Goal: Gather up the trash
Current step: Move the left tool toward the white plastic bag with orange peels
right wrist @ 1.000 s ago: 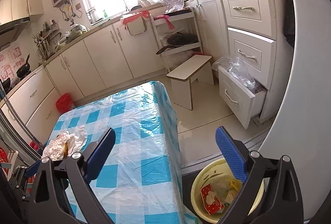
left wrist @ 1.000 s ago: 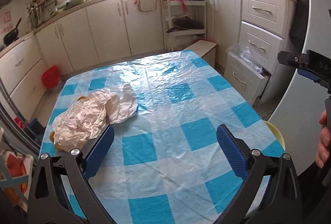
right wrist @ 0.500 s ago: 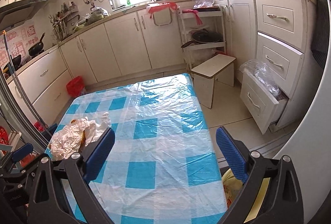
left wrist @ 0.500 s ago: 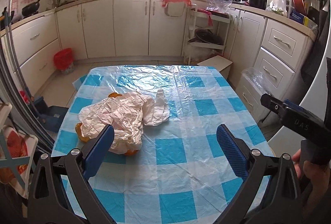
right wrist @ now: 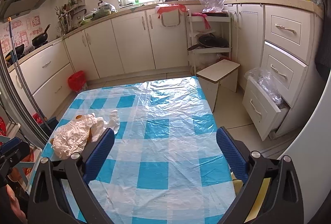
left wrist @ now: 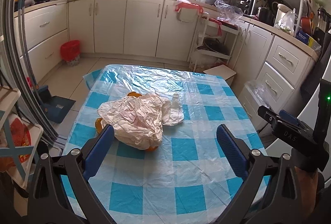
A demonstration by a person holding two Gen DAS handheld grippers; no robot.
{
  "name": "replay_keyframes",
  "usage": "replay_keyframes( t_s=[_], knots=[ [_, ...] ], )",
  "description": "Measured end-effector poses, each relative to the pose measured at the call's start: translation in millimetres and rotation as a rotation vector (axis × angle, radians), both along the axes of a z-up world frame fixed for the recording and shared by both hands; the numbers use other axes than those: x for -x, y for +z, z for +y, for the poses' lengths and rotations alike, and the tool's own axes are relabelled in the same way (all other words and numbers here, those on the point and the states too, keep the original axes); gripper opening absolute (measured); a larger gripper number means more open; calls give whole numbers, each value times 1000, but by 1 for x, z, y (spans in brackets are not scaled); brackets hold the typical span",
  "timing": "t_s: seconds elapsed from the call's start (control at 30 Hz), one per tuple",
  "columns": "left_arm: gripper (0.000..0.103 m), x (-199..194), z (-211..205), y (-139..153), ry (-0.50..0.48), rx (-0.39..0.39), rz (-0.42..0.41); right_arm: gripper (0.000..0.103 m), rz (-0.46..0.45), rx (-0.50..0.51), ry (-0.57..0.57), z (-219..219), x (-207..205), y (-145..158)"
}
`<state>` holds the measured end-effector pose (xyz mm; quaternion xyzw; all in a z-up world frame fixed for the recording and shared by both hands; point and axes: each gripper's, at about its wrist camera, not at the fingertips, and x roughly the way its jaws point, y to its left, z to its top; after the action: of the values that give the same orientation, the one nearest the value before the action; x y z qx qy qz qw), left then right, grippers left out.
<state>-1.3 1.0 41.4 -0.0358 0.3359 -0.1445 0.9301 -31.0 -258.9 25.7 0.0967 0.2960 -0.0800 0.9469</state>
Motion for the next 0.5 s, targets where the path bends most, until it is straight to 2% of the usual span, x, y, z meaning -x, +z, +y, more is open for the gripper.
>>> replay_keyframes(
  t_s=[0.2, 0.5],
  knots=[
    [95, -1, 8, -2, 19, 11, 10, 95, -9, 15, -1, 2, 2, 2],
    [95, -6, 5, -15, 28, -16, 38, 95, -5, 21, 0, 2, 1, -1]
  ],
)
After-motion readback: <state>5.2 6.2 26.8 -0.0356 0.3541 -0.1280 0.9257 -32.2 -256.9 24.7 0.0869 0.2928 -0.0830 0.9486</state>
